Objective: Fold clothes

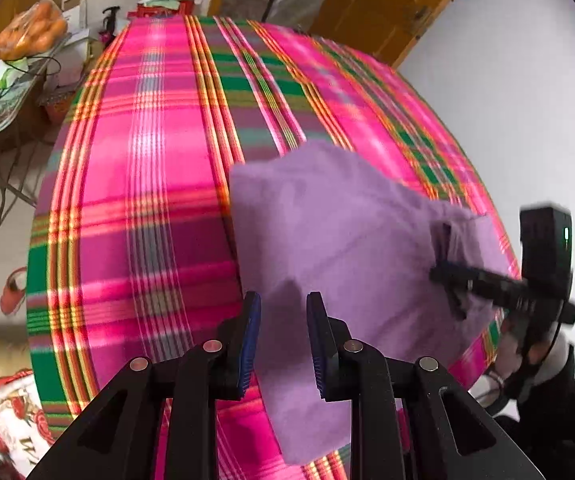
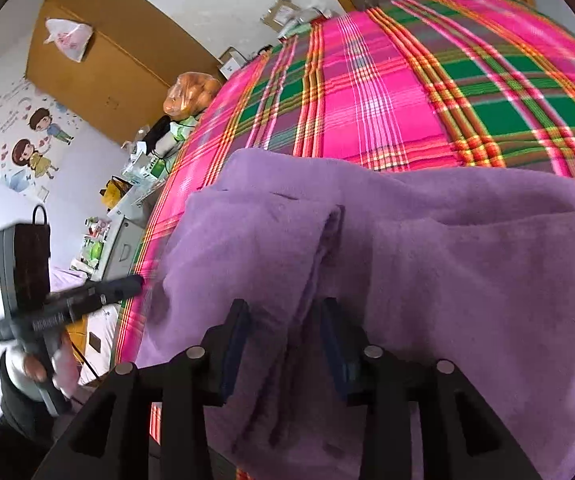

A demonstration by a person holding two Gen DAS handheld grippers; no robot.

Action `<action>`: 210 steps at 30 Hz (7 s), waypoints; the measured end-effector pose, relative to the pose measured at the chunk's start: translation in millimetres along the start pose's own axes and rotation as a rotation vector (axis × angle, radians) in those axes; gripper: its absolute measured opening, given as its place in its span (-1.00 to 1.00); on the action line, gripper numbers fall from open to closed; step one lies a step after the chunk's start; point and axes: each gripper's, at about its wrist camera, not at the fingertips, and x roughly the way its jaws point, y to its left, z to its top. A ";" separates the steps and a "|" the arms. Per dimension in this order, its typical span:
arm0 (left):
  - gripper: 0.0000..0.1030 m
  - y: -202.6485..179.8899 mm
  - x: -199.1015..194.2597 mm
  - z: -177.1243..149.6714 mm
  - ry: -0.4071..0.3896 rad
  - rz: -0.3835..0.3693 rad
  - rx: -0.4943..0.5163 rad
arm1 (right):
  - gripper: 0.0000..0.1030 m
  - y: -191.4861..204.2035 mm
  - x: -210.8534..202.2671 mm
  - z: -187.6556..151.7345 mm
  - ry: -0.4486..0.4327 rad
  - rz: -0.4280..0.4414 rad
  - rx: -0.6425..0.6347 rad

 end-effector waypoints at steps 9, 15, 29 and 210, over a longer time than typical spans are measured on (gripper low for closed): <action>-0.53 -25.8 12.2 -11.2 0.038 -0.010 0.065 | -0.70 -2.6 9.3 13.0 -0.019 -0.013 -0.016; -0.53 -37.6 19.3 -16.6 0.062 -0.011 0.101 | -0.67 -5.3 -0.2 4.2 -0.039 -0.014 -0.036; -0.53 -70.1 23.0 -21.7 0.068 -0.028 0.209 | -0.71 -32.0 -33.7 2.4 -0.173 -0.249 -0.102; -0.72 -14.3 22.4 -29.6 0.046 -0.116 -0.151 | -0.41 2.0 -44.8 -9.0 -0.049 0.205 -0.019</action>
